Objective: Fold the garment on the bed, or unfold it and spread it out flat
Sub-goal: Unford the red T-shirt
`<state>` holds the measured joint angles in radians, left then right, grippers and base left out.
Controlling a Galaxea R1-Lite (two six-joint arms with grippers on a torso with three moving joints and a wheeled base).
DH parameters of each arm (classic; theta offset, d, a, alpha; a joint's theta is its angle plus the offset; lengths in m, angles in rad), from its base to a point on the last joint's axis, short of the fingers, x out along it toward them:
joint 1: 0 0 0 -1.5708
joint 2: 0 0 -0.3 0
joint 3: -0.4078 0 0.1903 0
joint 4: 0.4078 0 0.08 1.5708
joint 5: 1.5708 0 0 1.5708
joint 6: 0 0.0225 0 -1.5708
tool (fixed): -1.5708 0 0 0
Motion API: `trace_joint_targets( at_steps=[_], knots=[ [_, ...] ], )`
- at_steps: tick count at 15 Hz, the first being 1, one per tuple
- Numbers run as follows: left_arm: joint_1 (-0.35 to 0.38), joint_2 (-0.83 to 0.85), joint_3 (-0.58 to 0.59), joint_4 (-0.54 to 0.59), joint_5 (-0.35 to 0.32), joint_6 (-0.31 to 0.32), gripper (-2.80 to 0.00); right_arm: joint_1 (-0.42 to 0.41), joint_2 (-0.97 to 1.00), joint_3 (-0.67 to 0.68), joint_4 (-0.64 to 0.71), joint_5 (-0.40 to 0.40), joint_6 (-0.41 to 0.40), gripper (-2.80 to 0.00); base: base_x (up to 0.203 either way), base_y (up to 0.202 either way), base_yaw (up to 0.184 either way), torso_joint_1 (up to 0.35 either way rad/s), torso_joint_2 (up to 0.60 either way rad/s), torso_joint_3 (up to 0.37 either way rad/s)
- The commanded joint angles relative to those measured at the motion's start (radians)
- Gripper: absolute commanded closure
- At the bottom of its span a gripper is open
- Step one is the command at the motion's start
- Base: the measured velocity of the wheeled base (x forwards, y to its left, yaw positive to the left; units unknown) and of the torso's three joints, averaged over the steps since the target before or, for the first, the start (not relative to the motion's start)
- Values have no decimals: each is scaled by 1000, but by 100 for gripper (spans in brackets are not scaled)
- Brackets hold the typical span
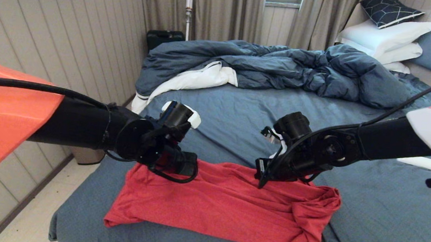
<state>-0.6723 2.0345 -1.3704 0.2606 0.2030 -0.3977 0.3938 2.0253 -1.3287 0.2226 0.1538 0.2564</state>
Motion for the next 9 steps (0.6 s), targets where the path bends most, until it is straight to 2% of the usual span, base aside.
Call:
trace_joint_targets(
  at_steps=[1,3,4,9],
  knots=[
    [0,30,1,-7,2,-3,-280,0,3,0,1,1,1,0,0,0,0,0,0,0],
    [0,35,1,-9,3,-3,-280,0,6,0,1,1,1,0,0,0,0,0,0,0],
    [2,34,2,-6,1,-4,0,0,7,0,1,1,1,0,0,0,0,0,0,0],
    [2,27,1,-11,3,-4,0,0,7,3,1,1,2,0,0,0,0,0,0,0]
  ],
)
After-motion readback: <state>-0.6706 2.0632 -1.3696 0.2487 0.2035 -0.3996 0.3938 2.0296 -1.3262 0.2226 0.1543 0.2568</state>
